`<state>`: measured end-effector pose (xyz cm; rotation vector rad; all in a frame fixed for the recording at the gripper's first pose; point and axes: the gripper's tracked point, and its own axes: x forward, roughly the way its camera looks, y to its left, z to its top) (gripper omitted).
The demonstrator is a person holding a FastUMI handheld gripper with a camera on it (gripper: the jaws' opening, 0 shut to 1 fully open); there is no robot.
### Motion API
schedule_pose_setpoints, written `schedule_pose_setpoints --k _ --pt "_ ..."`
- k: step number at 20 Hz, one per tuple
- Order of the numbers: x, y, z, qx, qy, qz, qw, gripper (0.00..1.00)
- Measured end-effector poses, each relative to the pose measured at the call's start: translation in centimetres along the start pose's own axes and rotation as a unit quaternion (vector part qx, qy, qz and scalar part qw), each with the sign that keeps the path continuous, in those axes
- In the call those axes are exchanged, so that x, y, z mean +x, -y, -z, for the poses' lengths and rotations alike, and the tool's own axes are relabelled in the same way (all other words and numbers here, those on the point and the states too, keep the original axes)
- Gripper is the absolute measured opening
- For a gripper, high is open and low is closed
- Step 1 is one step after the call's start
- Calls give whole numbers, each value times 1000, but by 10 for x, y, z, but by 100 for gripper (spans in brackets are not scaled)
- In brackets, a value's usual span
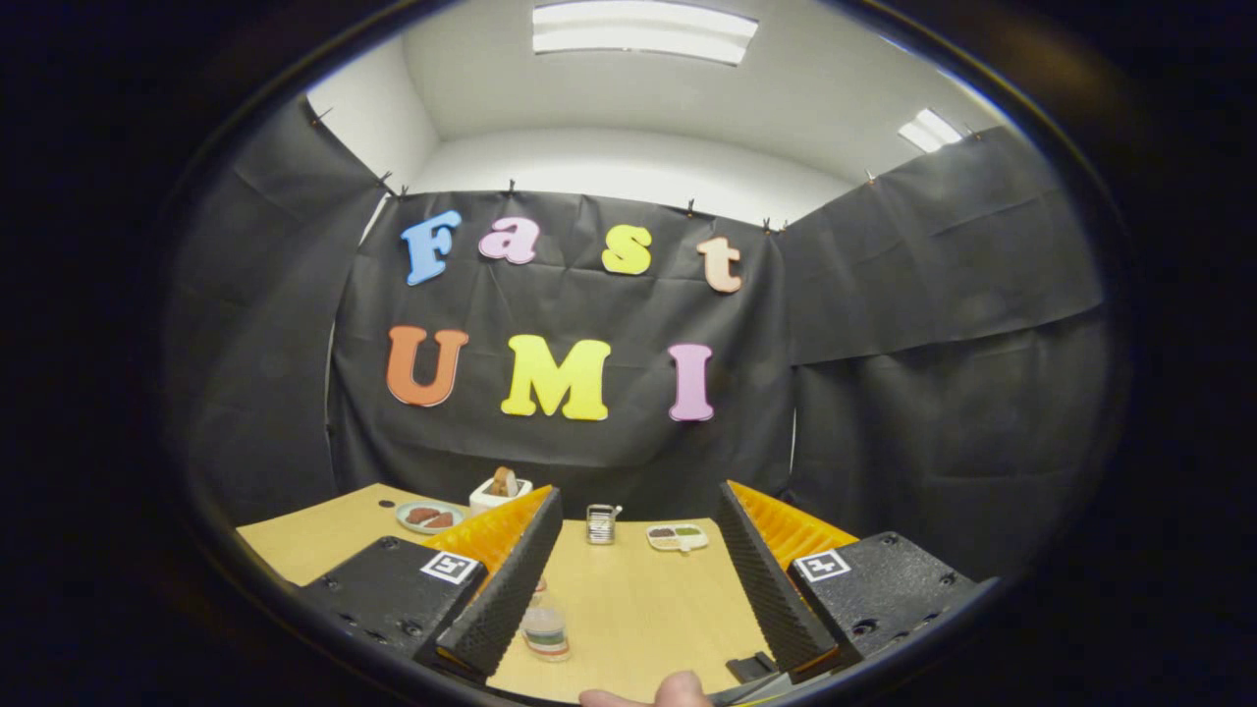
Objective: Take the bottle from table, then pour the juice into the cup, finally place the bottle on the coaster
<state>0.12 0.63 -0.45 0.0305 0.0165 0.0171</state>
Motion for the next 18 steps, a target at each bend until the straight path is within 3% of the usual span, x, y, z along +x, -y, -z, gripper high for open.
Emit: schedule_pose_setpoints --k 18 --pt "0 3 6 -5 2 -5 1000 100"
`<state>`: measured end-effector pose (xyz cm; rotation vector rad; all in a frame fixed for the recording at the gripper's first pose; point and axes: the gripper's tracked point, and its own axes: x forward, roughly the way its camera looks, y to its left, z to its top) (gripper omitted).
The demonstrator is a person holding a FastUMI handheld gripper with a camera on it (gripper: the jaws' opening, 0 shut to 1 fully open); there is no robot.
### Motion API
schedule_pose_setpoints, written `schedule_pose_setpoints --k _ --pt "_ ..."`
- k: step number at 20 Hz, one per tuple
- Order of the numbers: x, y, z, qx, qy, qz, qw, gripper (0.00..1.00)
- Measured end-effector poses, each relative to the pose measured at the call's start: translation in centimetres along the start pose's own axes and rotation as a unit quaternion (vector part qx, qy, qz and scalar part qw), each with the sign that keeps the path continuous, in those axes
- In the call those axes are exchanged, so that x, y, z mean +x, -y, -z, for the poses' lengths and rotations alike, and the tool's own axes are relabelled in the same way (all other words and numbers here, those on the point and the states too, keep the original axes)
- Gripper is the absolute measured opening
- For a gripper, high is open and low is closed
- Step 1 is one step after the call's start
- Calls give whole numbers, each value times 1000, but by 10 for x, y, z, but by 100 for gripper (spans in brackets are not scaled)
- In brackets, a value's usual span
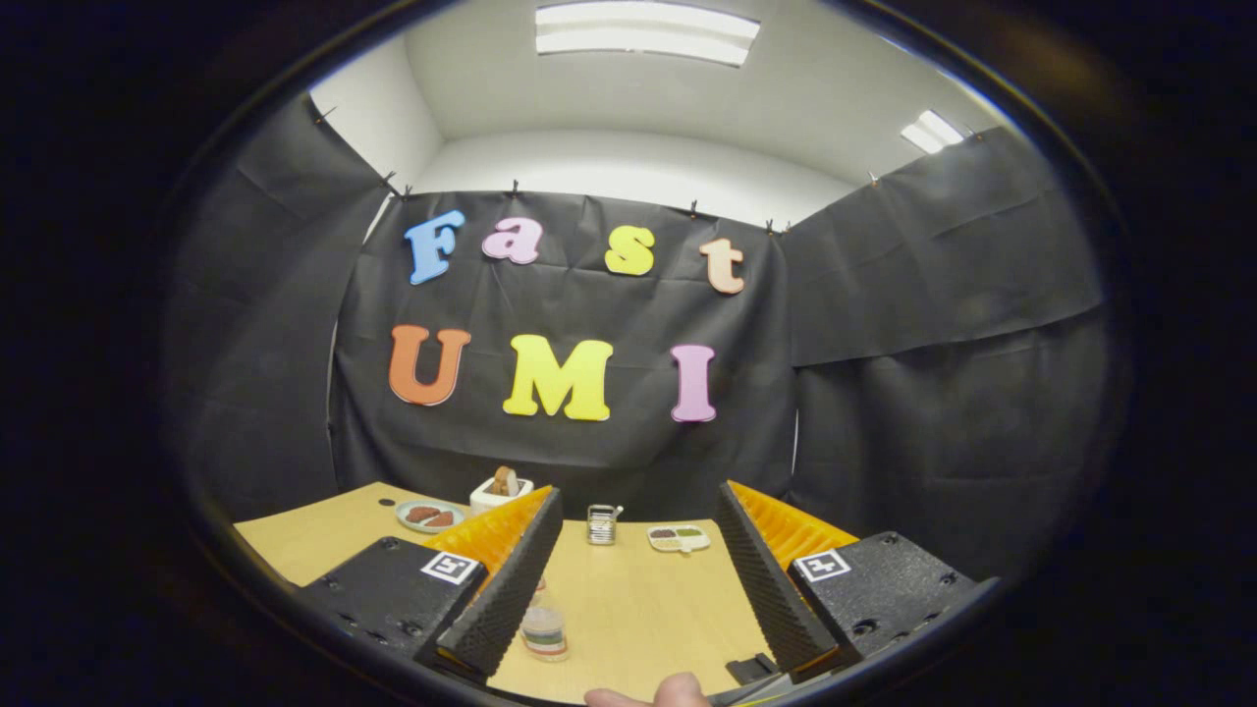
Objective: Take the bottle from table, then pour the juice into the cup, finally place the bottle on the coaster
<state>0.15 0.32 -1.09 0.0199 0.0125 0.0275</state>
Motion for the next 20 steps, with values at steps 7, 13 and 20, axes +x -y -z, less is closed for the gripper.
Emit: schedule_pose_setpoints --k 7,13,20 --pt "3 -8 40 11 -40 -27 999 100" --pt "5 -30 88 -5 -63 -67 996 100" --pt "16 -63 158 -18 -98 -118 988 100"
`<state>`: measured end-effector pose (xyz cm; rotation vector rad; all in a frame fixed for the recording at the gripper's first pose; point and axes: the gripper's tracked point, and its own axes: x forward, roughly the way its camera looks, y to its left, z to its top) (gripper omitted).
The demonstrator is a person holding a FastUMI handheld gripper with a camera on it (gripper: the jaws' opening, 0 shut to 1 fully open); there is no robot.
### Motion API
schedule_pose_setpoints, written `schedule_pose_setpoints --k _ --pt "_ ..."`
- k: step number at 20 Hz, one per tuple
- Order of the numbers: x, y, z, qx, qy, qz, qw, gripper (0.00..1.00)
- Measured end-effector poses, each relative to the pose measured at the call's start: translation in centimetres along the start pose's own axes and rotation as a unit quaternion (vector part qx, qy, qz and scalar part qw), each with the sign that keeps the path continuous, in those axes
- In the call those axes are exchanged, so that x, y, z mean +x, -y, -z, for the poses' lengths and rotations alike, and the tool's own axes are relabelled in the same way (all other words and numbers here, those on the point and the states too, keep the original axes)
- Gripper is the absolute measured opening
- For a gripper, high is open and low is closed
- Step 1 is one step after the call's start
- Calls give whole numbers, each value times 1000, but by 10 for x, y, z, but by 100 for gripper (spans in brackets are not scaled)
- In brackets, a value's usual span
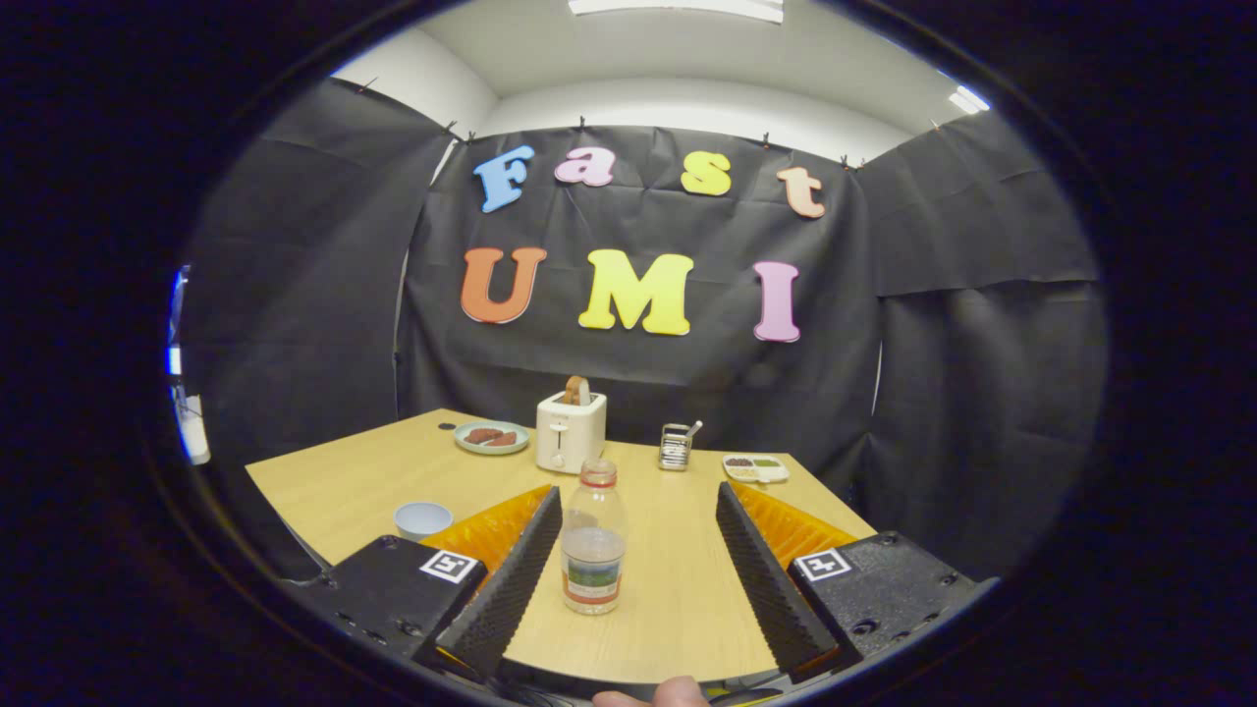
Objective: Take the bottle from table, then pour the juice into the cup, finally place the bottle on the coaster
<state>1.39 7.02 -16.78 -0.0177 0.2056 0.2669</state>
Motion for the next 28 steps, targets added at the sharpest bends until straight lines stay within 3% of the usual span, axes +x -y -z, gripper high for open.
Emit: schedule_pose_setpoints --k 7,21,28 --pt "33 -21 57 -14 -32 -24 999 100" --pt "103 -35 130 55 -115 -39 991 100" --pt "118 -42 141 101 -133 -35 985 100"
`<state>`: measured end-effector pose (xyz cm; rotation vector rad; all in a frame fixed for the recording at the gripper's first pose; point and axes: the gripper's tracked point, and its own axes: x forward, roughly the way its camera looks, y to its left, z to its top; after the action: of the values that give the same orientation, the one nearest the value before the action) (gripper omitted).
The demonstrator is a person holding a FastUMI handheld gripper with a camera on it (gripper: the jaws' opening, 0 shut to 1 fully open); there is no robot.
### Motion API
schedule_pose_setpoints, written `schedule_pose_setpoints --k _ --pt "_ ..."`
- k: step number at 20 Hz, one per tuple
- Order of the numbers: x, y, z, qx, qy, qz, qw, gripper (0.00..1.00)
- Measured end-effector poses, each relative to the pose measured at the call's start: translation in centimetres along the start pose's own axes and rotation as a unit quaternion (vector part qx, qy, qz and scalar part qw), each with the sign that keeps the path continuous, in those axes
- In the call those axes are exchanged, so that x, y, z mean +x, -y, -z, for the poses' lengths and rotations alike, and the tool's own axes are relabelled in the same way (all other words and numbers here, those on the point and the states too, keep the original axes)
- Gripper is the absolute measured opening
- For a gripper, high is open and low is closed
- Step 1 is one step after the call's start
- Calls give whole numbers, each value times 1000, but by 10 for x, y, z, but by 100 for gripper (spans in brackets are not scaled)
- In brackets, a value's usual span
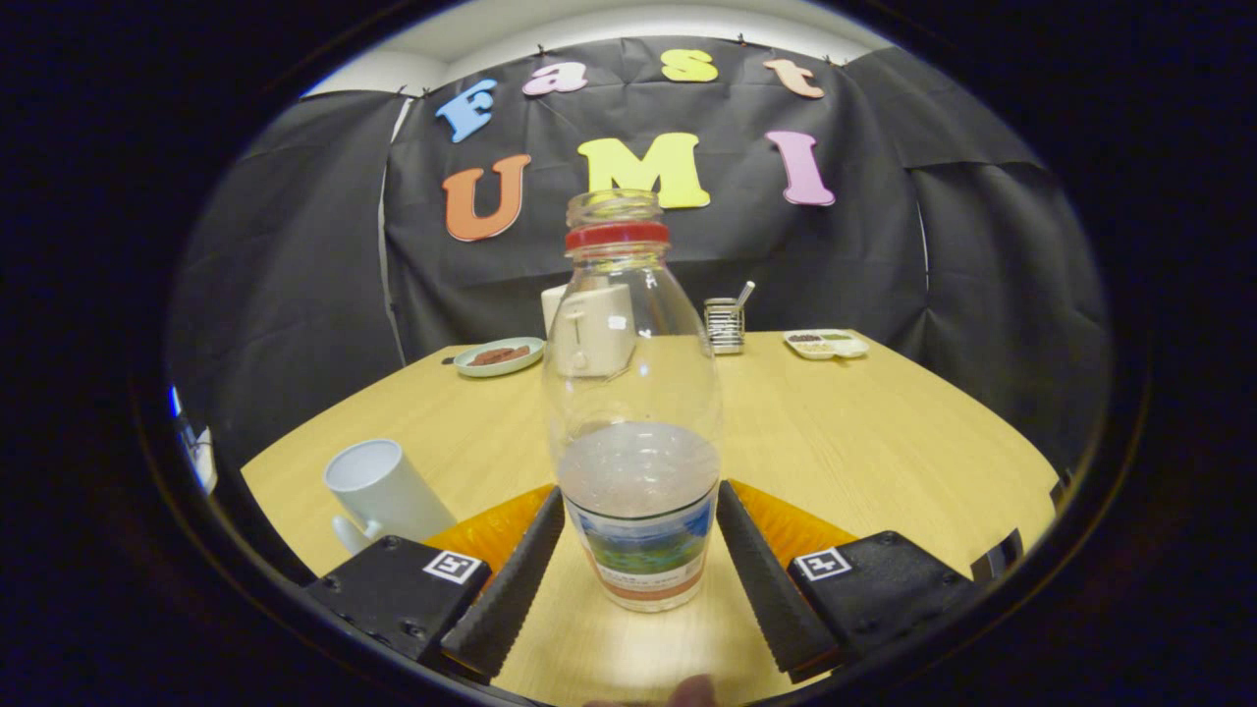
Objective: Take the bottle from table, then pour the juice into the cup, finally place the bottle on the coaster
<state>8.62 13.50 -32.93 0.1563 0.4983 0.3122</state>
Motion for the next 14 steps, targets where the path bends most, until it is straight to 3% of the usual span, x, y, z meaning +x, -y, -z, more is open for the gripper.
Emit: schedule_pose_setpoints --k 8,14 --pt "1 -4 -8 19 -1 3 1000 81" --pt "-15 -13 -40 -41 29 19 999 75"
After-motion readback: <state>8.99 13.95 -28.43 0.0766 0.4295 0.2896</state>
